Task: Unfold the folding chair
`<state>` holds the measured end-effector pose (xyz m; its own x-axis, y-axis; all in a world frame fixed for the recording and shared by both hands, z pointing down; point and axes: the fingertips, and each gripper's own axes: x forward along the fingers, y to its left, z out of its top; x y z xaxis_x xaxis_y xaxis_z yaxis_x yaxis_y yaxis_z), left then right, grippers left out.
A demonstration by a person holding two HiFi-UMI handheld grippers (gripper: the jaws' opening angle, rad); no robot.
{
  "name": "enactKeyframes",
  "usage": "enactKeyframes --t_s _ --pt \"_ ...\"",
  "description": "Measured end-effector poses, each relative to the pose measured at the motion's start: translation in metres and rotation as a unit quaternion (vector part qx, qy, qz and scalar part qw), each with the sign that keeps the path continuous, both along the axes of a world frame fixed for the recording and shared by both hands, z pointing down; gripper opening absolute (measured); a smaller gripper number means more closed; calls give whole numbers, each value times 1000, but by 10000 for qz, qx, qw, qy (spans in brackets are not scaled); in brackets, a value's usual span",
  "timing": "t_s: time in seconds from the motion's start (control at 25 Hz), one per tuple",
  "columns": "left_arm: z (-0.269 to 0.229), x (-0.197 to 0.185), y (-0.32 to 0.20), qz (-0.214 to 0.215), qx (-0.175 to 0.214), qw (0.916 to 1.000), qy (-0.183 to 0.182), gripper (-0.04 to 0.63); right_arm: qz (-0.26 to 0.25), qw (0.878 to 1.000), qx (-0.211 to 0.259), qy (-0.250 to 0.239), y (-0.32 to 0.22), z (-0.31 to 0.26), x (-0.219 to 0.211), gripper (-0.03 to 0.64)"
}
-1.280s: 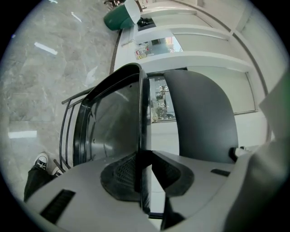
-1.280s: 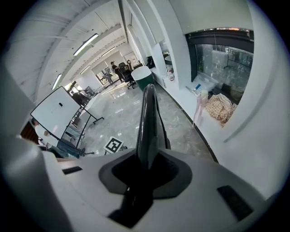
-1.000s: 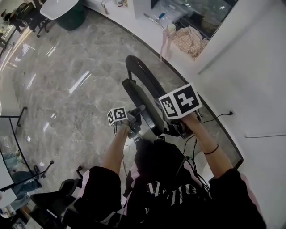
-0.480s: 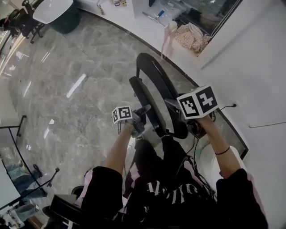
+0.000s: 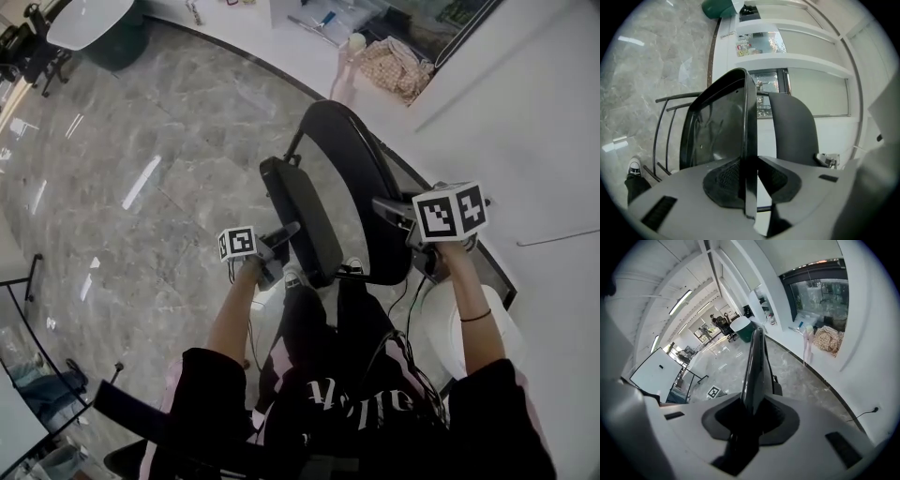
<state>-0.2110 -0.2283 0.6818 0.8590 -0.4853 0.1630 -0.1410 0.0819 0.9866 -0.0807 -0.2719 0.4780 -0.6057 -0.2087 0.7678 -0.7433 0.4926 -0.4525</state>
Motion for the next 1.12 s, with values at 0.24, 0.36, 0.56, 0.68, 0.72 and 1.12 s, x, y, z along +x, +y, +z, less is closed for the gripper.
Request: enactKeyframes --t_s 0.24,0.36,0.56,0.68,0.72,1.12 --pt "47 -62 28 -529 -320 9971 -434 119 28 9993 -160 -335 -15 26 26 89" --pt "49 -64 28 -584 -168 9978 -282 119 -172 9994 -41 -295 -18 25 23 91" --pt "47 -67 22 -995 79 9949 -144 120 -19 9995 -2 -306 -31 35 45 91" --pt "57 -76 20 -1428 114 9892 -295 139 -76 9997 -13 -223 -35 42 53 92" --pt "58 -79 19 -1592 160 9866 -311 149 -83 9997 -13 -233 -36 45 54 92" --pt "104 -132 46 -1887 205 9749 -1165 304 -103 9993 2 -356 -28 68 40 95"
